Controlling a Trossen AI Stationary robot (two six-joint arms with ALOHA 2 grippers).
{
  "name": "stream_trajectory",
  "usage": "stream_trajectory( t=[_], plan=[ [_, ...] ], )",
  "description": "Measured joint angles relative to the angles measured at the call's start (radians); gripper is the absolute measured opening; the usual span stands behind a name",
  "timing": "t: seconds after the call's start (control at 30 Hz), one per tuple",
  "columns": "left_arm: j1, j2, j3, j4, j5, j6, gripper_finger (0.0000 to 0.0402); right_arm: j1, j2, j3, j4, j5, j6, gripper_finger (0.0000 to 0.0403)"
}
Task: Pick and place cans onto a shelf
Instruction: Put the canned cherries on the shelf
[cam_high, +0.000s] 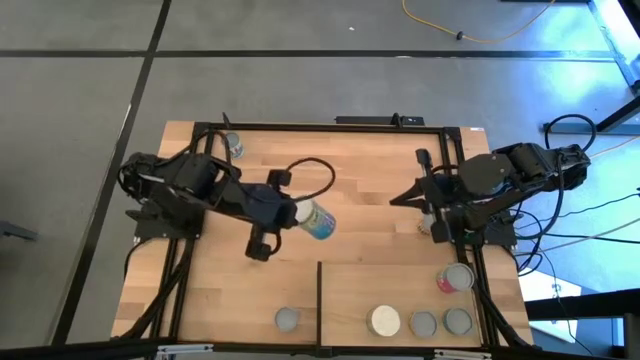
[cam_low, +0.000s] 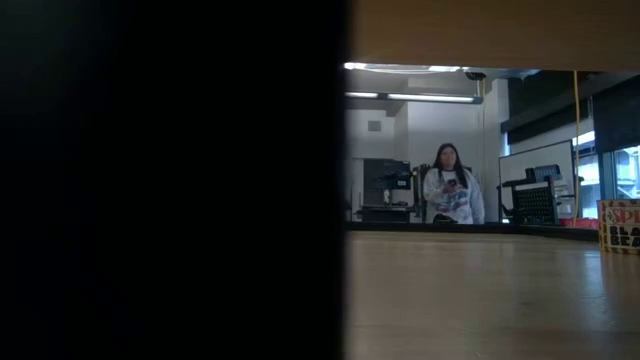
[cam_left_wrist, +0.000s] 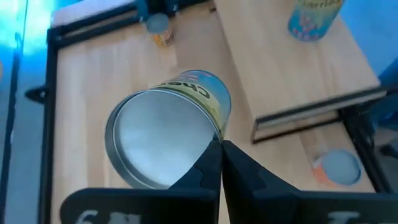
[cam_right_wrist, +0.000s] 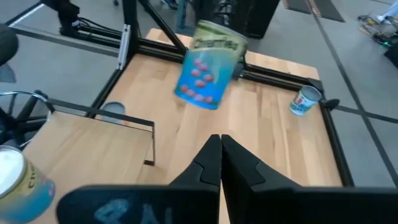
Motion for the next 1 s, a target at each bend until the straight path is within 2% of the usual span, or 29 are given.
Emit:
stream_trajectory(
  t=[0.17, 0.5, 0.73, 1.0],
  plan=[
    [-0.032, 0.035, 0.0, 0.085, 0.067, 0.043, 0.0, 0.0, 0.0, 0.0, -0.004, 0.007, 0.0, 0.0005],
    [-0.105, 0.123, -0.003, 0.146, 0.173, 0.042, 0.0, 0.0, 0.0, 0.0, -0.01, 0.006, 0.002, 0.0005],
    [-0.114, 0.178, -0.002, 0.255, 0.241, 0.05, 0.0, 0.0, 0.0, 0.0, -0.015, 0.004, 0.029, 0.0005],
    [-0.12, 0.218, -0.001, 0.281, 0.262, 0.043, 0.0, 0.0, 0.0, 0.0, -0.02, 0.003, 0.029, 0.0005]
  ],
)
